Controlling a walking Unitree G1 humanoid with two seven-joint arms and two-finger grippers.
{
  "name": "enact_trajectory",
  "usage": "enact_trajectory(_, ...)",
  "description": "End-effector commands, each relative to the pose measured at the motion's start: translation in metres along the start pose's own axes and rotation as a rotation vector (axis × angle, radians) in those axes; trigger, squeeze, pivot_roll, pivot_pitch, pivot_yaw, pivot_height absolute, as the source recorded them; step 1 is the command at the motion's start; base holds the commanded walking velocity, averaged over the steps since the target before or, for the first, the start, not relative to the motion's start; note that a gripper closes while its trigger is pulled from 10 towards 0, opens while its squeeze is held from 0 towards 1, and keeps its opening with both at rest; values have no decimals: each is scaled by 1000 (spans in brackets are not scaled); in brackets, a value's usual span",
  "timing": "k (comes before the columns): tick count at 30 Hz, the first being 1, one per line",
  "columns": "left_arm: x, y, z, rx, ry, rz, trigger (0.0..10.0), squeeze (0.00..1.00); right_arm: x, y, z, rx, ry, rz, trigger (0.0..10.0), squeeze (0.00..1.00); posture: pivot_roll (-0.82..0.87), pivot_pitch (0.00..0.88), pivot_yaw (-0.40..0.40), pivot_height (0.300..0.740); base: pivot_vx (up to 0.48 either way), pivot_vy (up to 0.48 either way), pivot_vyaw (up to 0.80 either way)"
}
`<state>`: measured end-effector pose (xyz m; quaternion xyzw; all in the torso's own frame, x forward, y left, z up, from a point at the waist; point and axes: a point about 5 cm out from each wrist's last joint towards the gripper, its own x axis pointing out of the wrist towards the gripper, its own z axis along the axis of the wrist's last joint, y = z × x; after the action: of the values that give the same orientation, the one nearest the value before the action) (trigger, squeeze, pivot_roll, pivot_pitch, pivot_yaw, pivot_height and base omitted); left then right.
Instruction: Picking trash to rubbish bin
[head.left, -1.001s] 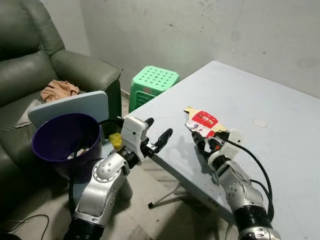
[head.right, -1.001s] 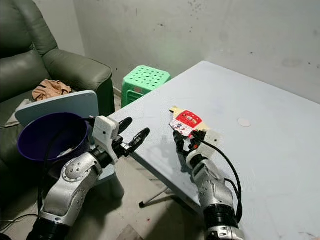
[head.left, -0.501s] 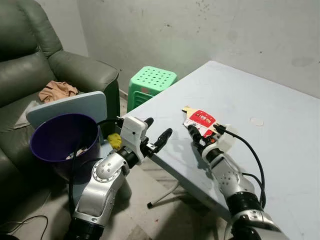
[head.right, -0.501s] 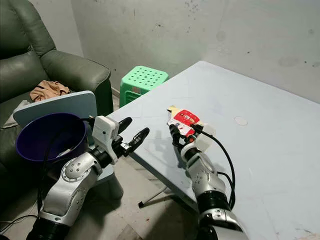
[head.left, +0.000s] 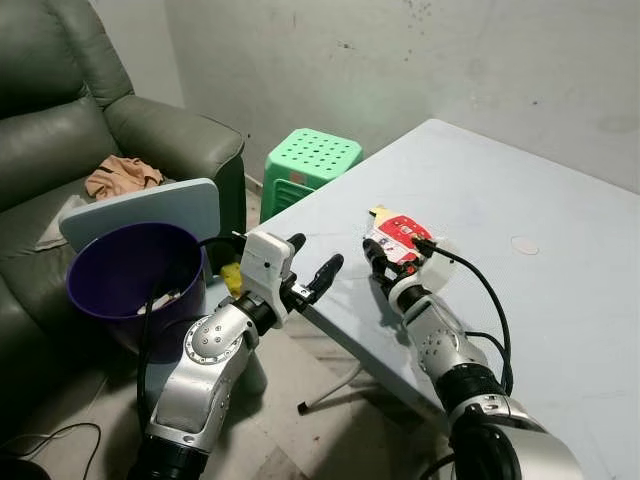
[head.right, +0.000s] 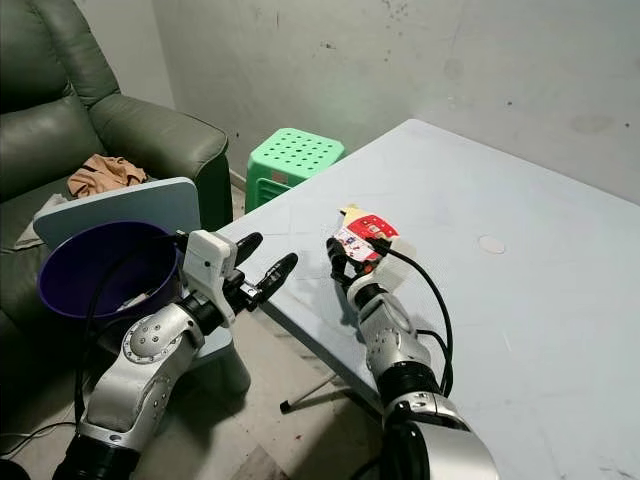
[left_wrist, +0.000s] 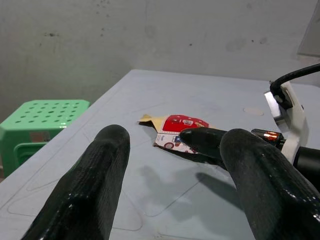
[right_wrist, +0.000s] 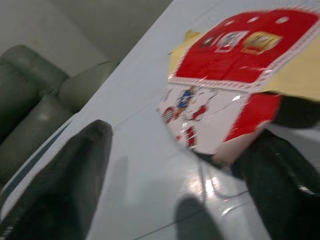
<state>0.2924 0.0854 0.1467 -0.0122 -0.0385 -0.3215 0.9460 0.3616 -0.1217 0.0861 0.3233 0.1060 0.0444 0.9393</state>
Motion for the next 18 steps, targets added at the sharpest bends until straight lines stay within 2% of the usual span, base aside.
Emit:
enact_trajectory(1,1,-2,4,13,-11,-1,10000,0,2,-1,4,3,-17,-32,0,0,32,0,-69,740,0,0,0)
enact_trajectory(18,1,0,5,20,-13,6,10000,0,3,-3,1,18,-4,-71,0,0,33,0,-70,740,0,0,0)
